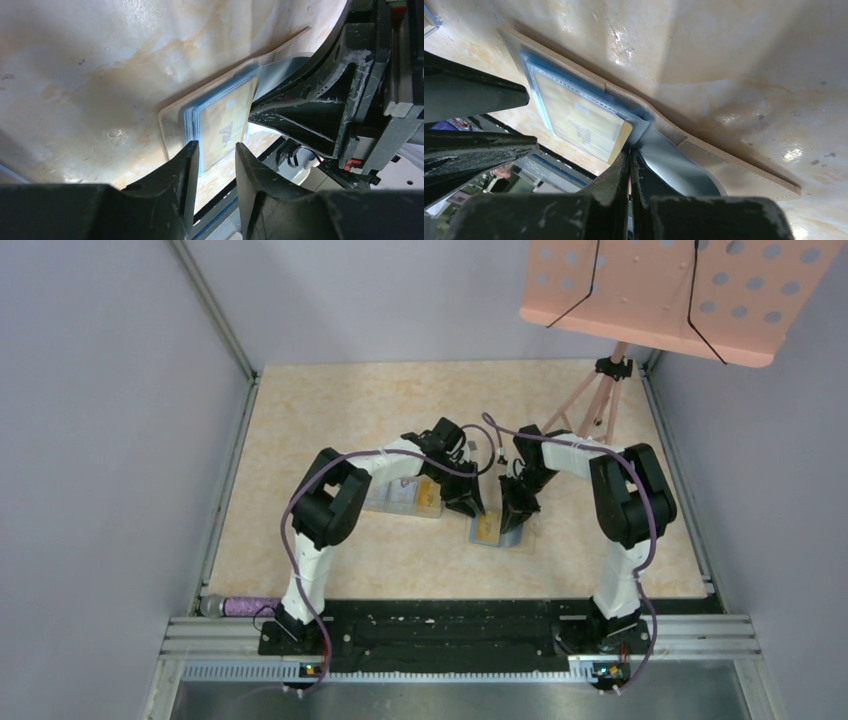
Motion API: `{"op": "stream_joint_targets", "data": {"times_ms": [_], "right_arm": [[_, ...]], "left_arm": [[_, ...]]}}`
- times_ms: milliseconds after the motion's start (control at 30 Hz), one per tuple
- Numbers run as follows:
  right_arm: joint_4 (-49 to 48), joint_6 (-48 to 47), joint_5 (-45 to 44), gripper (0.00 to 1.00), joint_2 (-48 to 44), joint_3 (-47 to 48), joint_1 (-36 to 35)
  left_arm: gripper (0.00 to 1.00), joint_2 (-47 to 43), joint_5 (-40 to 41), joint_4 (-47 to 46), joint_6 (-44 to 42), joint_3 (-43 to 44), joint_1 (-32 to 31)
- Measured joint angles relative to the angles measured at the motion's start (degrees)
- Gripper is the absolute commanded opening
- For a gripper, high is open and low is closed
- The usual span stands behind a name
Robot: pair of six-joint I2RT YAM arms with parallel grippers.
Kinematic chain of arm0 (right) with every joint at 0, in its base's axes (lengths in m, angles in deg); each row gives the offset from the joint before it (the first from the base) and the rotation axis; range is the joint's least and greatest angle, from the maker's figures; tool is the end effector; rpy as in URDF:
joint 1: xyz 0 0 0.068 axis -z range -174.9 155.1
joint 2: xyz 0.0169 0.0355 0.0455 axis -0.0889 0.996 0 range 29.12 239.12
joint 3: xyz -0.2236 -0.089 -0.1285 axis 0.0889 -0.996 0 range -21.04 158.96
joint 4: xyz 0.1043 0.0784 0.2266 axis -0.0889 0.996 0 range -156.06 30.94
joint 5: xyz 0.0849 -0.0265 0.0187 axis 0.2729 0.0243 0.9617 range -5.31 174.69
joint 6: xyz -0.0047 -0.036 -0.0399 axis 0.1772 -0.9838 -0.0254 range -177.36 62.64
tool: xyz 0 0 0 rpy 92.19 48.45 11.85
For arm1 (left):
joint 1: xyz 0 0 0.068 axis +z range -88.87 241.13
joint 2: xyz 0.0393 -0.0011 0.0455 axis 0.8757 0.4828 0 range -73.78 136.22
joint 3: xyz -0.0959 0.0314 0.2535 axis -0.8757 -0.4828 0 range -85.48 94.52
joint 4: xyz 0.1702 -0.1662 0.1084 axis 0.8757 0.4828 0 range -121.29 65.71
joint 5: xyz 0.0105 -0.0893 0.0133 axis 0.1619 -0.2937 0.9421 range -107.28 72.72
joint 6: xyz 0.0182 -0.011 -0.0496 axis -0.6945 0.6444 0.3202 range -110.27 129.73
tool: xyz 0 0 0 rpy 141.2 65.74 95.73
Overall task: Put the credit cards into the card holder
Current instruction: Insert the credit card into the card holder.
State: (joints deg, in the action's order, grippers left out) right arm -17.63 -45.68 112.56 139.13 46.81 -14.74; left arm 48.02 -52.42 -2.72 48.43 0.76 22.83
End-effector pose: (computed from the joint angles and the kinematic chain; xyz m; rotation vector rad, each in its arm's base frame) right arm 0.3058 0.1281 0.1363 0.2038 -2.9127 -0.6933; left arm 0.3311 -0.2876 0.1514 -0.2001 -2.8901 1.1292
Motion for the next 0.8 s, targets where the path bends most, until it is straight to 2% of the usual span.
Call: {"op": "stream_joint_targets", "data": {"times_ms": [333, 600, 800], "right_arm": [[0.00, 0.00, 0.02, 0.00, 0.00, 0.00, 0.00], [0.00, 0.00, 0.17, 0.00, 0.11, 0.00, 0.00], [0.00, 0.00, 0.24, 0.00, 0.13, 0.00, 0.00]], "left_arm": [[0.27, 0.61, -0.24, -0.57, -0.04, 0.09, -0.22], [0.28, 0.66, -1.86, -0.55, 0.02, 0.13, -0.81], [0.35, 0.66, 0.70, 1.29, -0.55, 0.55, -1.09]]}}
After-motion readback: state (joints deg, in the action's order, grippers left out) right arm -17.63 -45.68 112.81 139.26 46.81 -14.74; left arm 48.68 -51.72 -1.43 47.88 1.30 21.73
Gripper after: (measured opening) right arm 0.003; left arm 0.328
